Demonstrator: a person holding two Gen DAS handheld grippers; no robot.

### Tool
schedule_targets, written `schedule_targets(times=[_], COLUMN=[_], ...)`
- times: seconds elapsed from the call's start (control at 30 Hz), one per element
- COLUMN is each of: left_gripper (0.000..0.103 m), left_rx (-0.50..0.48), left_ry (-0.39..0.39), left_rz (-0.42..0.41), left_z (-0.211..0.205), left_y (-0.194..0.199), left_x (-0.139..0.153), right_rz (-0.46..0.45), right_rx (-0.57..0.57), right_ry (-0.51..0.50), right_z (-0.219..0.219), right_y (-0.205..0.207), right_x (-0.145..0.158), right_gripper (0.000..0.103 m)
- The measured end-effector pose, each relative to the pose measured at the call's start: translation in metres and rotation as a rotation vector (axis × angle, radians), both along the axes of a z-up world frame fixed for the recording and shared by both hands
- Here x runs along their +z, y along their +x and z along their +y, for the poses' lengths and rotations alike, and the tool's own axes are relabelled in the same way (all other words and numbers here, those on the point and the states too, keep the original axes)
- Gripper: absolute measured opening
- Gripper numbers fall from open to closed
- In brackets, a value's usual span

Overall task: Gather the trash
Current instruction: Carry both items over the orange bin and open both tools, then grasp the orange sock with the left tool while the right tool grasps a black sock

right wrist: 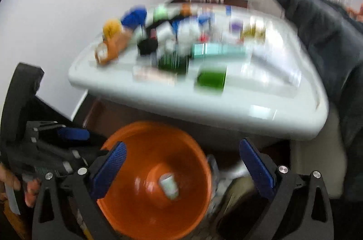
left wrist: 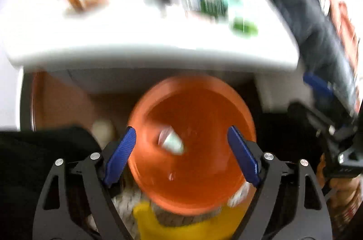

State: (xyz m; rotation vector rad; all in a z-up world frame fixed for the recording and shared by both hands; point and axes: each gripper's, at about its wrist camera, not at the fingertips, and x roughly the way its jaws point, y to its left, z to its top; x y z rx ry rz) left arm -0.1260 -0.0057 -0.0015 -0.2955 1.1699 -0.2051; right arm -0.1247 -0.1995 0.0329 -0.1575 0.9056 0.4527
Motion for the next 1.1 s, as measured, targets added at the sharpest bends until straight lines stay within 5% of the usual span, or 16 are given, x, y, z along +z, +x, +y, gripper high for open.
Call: schedule_targets(times=[0.1, 0.2, 0.33, 0.5, 0.53, 0.57, 0.63, 0.8, 1.1], left_gripper=[0.082, 0.090, 0.090, 0.088, 0.075, 0.036, 0.017, 0.015, 0.015], left_rx=[0.058, 0.076, 0.102, 0.082, 0.075, 0.066, 0.078, 0.091, 0.090], left_ry=[0.063, 0.138, 0.311, 0.379, 0.384, 0.377, 0.350, 0.264, 0.172], left_rz=[-0.145, -0.186, -0.131, -0.056, -0.058, -0.051, -0.059, -0.200, -0.289], left_z=[0.030, 0.052, 0.074, 0.082, 0.082, 0.081, 0.081, 0.085, 0.088], left_y=[0.031, 0.069, 0.122, 0.148, 0.143, 0.144, 0.140, 0.114, 0.094], left_x=[0.044, 0.061, 0.041, 0.000, -0.003, -0.008, -0.008, 0.031, 0.056], right_rz=[-0.123, -0.225, -0.299, -0.238, -0.221, -0.209, -0.204, -0.236, -0.166], right_rx=[0.002, -0.020, -0.084, -0.096, -0.090, -0.084, -0.068, 0.021, 0.119], right_ry=[0.007, 0.044, 0.101, 0.126, 0.122, 0.115, 0.102, 0.057, 0.053], right_z=[0.005, 0.006, 0.004, 0.003, 0.004, 0.008, 0.017, 0.054, 0.112], right_y=[0.021, 0.050, 0.080, 0.097, 0.100, 0.102, 0.103, 0.101, 0.109], right_x=[0.042, 0.079, 0.094, 0.061, 0.055, 0.048, 0.040, 0.025, -0.002], right_gripper=[0.098, 0.098, 0.098, 0.098, 0.098, 0.098, 0.098, 0.093, 0.090])
